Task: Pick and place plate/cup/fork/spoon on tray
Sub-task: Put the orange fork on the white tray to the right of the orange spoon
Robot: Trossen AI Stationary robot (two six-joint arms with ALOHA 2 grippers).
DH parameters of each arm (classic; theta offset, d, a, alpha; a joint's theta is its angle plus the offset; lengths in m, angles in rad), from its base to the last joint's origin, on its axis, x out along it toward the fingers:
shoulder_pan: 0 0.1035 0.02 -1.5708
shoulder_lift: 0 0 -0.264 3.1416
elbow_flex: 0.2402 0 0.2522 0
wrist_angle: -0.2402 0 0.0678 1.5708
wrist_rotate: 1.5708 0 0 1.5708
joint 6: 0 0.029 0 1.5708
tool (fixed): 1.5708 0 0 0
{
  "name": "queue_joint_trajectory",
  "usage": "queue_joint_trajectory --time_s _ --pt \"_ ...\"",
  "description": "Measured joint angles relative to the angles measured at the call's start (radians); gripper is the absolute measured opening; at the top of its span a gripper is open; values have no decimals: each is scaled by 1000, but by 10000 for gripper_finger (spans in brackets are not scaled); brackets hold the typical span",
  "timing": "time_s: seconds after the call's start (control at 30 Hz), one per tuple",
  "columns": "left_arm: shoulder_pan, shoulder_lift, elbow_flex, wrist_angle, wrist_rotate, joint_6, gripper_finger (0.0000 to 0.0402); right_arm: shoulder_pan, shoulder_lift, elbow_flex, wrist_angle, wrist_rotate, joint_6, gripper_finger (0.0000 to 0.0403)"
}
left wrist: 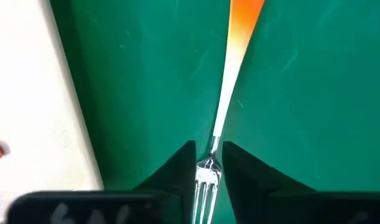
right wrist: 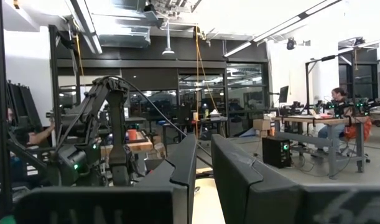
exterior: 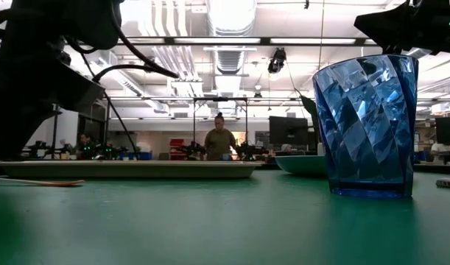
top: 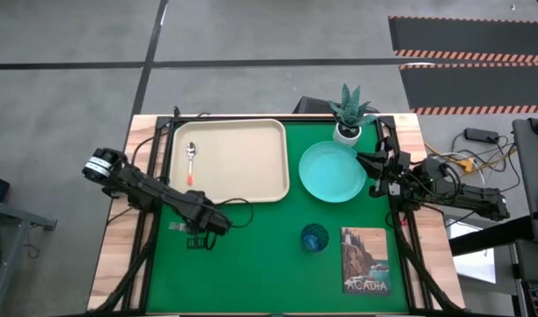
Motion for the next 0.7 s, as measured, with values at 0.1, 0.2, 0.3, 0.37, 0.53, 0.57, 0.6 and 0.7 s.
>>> queue_joint_trajectory --time_s 0.1,0.2,0.3,0.37,0.53,0.57,0.6,0.7 --pt "-7 0 -19 24 0 2 92 0 0 0 0 0 0 43" --pt "-11 0 -53 56 0 1 114 0 0 0 0 0 0 43" --pt "-11 0 -68 62 0 -11 127 0 0 0 0 0 0 43" --pt "-10 0 -70 67 0 -7 131 0 0 0 0 0 0 43" --pt "-10 0 -72 103 -2 -2 132 0 0 0 0 0 0 43" --pt "-10 0 -76 121 -2 -2 132 0 0 0 0 0 0 43" --pt "-10 0 -82 134 -2 -2 132 0 0 0 0 0 0 43" --pt "-12 0 -109 174 -2 -2 132 0 0 0 0 0 0 43"
